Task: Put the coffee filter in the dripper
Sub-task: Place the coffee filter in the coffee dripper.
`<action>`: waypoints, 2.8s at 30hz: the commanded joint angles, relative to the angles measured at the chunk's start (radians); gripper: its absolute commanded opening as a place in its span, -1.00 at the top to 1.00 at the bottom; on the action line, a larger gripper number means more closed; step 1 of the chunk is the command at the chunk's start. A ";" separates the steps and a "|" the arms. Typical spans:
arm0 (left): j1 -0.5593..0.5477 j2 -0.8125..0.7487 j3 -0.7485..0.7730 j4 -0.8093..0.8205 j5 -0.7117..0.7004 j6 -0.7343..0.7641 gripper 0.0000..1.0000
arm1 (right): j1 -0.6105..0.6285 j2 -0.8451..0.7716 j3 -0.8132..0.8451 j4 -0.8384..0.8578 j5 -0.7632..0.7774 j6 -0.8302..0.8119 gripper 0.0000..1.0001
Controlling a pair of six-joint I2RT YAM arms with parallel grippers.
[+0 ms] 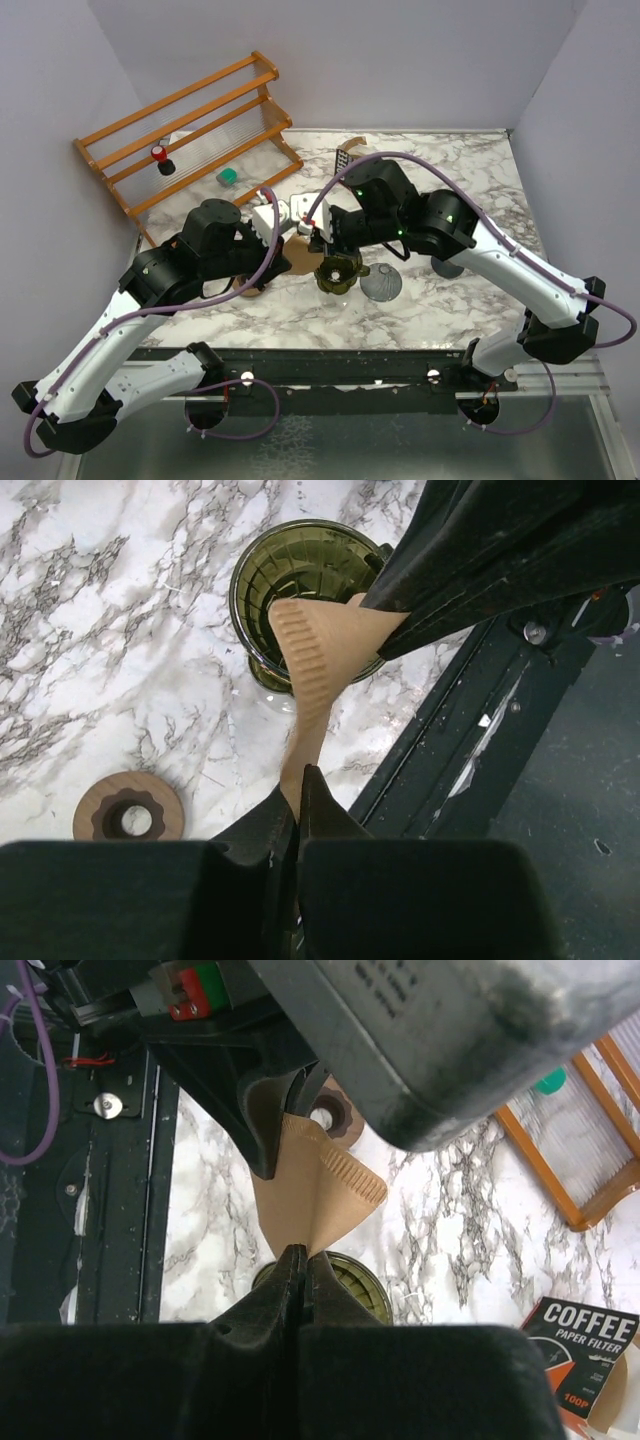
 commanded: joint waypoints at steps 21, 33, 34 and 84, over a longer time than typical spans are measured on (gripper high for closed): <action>0.003 -0.370 -0.397 0.528 -0.088 0.296 1.00 | 0.009 -0.340 -0.342 0.388 0.441 0.426 -0.60; 0.004 -0.486 -0.708 1.151 -0.135 0.833 1.00 | 0.007 -0.436 -0.488 0.568 0.441 0.881 -0.79; 0.003 -0.476 -0.720 1.182 -0.139 0.876 1.00 | 0.007 -0.443 -0.501 0.581 0.426 0.911 -0.78; 0.004 -0.375 -0.722 1.370 -0.108 0.980 1.00 | 0.007 -0.401 -0.737 1.087 0.256 1.461 0.24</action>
